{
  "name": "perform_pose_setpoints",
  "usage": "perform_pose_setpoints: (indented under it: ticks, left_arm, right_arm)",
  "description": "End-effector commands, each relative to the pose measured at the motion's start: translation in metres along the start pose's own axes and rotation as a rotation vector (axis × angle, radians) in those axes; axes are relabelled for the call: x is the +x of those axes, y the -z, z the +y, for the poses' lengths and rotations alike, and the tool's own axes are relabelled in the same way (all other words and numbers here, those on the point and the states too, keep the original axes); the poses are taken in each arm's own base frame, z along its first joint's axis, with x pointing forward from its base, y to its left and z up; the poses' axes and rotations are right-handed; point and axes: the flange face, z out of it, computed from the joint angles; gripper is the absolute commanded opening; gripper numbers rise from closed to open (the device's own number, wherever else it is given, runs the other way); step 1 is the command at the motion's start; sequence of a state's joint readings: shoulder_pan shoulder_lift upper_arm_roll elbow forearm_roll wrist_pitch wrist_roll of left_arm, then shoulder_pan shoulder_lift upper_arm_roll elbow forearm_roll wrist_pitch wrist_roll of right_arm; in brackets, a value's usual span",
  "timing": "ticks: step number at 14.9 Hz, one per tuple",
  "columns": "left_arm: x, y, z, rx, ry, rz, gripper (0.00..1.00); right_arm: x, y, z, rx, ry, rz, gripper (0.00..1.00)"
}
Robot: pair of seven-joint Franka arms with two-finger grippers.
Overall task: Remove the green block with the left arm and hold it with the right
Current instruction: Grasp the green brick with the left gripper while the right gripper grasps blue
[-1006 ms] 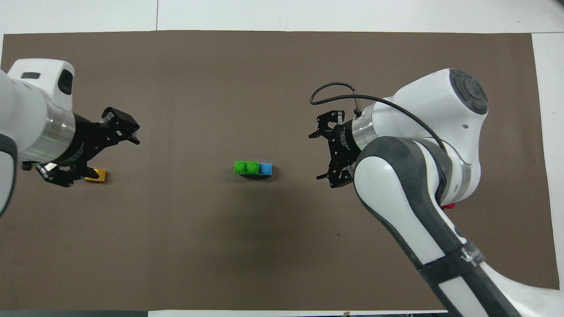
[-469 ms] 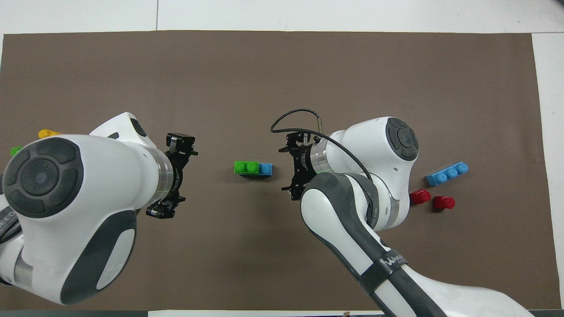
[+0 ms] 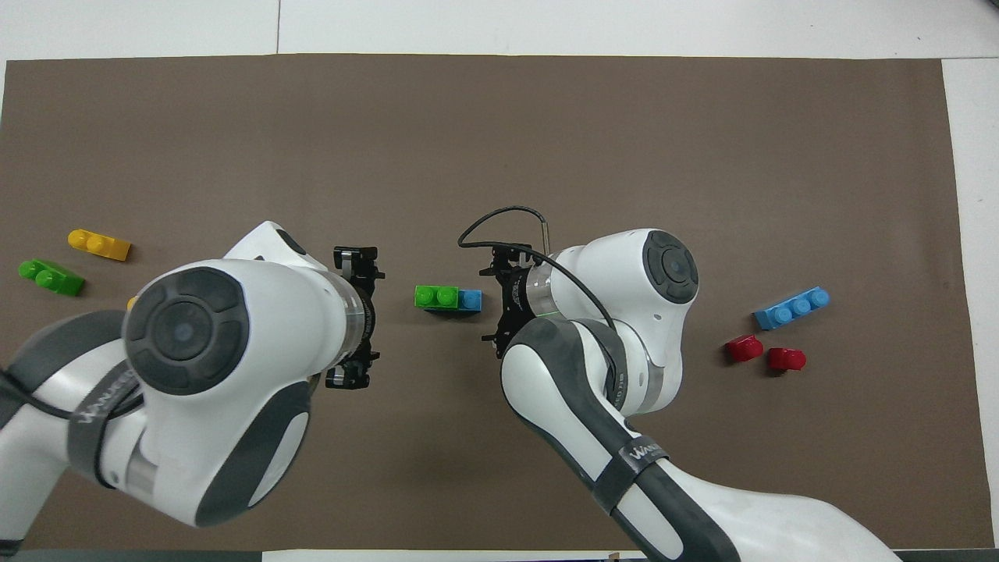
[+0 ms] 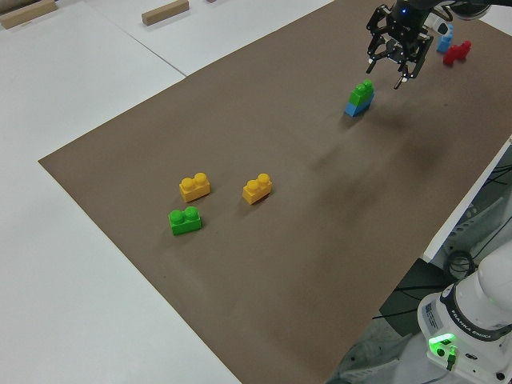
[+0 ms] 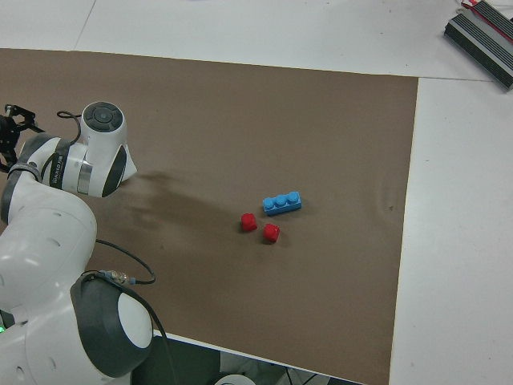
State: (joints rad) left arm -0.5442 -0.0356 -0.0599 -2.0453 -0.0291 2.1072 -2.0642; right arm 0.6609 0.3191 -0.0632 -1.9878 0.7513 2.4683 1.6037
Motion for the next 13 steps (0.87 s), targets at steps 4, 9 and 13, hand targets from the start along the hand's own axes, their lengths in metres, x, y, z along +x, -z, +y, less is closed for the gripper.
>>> perform_pose_setpoints:
  ticks: [4,9,13]
  left_arm:
    - [-0.009,-0.044,0.006,-0.001,0.043,0.046,1.00]
    - [-0.007,-0.066,0.012,-0.036,0.101,0.048,1.00]
    - [0.000,-0.078,0.014,-0.042,0.116,0.044,1.00]
  right_arm:
    - [0.011,-0.018,-0.003,0.043,-0.036,-0.006,0.97]
    - [0.009,-0.042,0.003,0.074,-0.022,-0.033,0.97]
    - [0.007,-0.045,0.006,0.070,0.021,-0.029,0.64]
